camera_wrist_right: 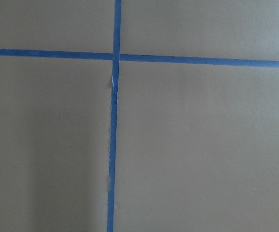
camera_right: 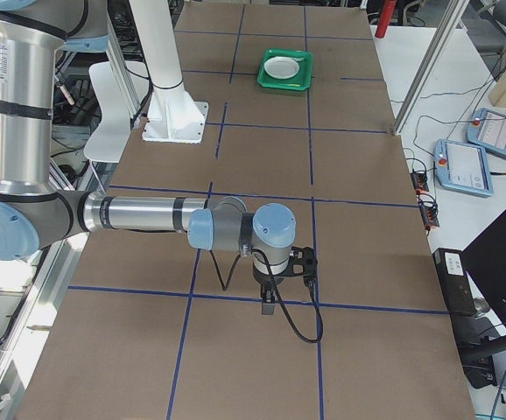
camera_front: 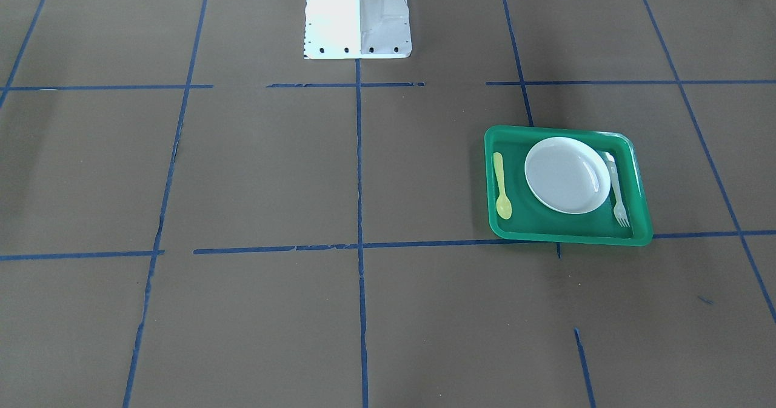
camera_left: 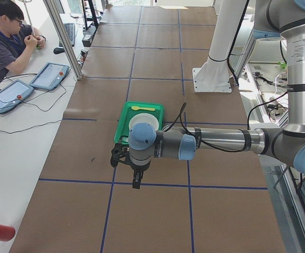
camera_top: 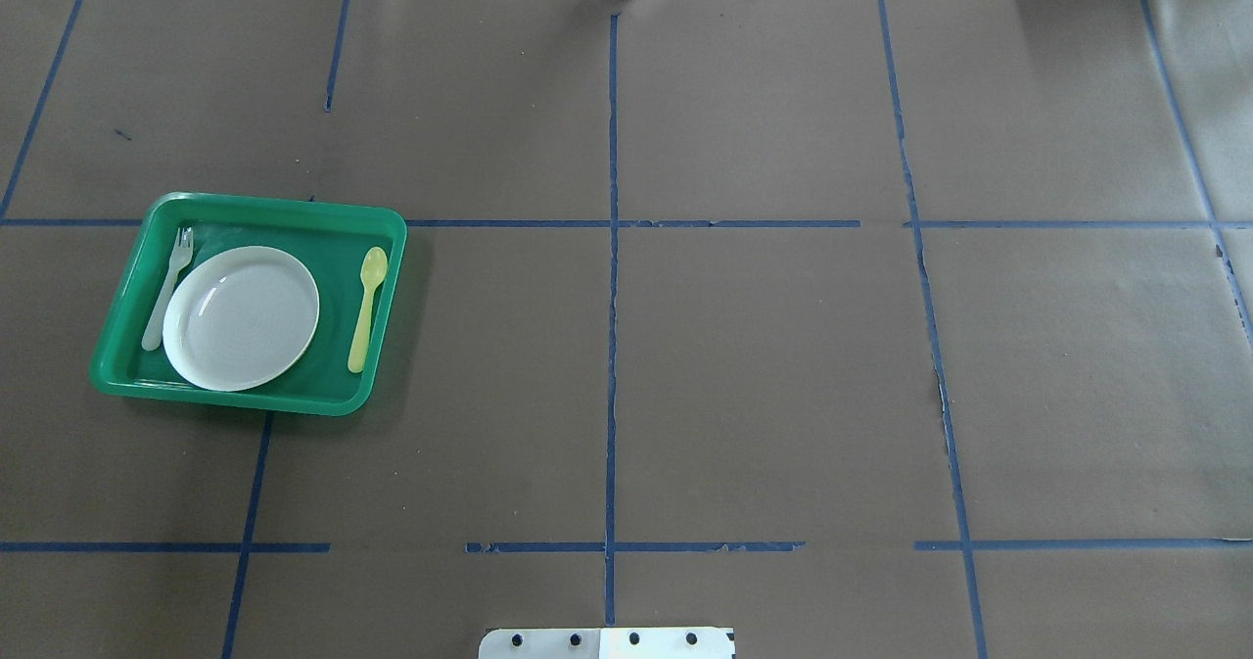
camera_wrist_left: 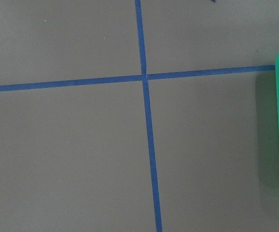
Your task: Place fork
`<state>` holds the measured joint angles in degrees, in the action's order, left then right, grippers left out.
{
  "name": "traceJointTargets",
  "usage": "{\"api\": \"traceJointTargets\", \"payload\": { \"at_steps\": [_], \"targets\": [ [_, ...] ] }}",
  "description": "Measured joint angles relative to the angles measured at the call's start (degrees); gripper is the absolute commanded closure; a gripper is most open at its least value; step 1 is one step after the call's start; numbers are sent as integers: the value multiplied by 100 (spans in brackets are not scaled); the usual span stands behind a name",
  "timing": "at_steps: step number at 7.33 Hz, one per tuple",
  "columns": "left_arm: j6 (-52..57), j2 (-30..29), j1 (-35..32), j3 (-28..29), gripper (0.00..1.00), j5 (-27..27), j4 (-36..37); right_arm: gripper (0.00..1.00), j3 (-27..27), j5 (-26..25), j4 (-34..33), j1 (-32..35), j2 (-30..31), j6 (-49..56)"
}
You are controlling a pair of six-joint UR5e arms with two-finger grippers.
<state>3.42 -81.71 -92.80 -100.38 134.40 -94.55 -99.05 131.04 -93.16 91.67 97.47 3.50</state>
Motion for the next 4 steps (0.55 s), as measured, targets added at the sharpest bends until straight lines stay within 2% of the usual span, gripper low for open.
{"api": "traceJointTargets", "payload": {
  "at_steps": [4],
  "targets": [
    [0,-22,-2,-47,0,-253,6,0,-2,0,0,0,0,1]
  ]
}}
